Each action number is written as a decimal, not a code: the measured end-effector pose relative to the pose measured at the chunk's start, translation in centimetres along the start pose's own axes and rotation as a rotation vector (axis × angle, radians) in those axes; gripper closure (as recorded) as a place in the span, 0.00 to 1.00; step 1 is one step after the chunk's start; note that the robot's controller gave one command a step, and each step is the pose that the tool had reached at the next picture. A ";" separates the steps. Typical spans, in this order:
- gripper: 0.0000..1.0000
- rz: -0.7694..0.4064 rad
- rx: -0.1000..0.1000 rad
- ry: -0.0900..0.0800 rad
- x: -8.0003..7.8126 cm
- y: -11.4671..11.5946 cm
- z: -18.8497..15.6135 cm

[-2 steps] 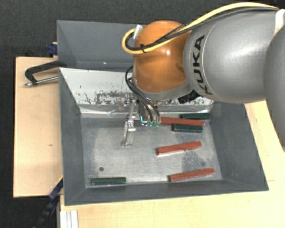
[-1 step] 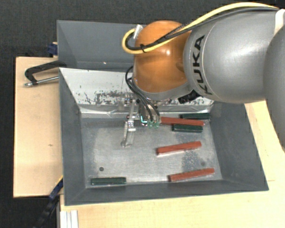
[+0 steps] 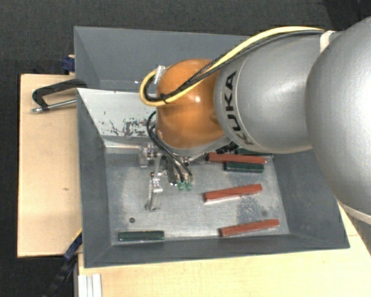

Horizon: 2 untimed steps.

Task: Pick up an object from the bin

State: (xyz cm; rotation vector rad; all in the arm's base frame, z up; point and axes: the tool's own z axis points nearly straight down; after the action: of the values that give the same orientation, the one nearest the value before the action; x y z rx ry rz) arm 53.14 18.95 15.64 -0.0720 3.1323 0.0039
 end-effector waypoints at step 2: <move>0.00 -0.064 0.001 0.008 2.2 -2.6 5.0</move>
Offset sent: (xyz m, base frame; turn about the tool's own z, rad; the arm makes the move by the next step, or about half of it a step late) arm -0.0182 -0.0337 -0.0557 -0.0663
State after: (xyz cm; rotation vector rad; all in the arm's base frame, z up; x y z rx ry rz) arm 51.12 16.30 10.66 -0.1732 3.1358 0.0024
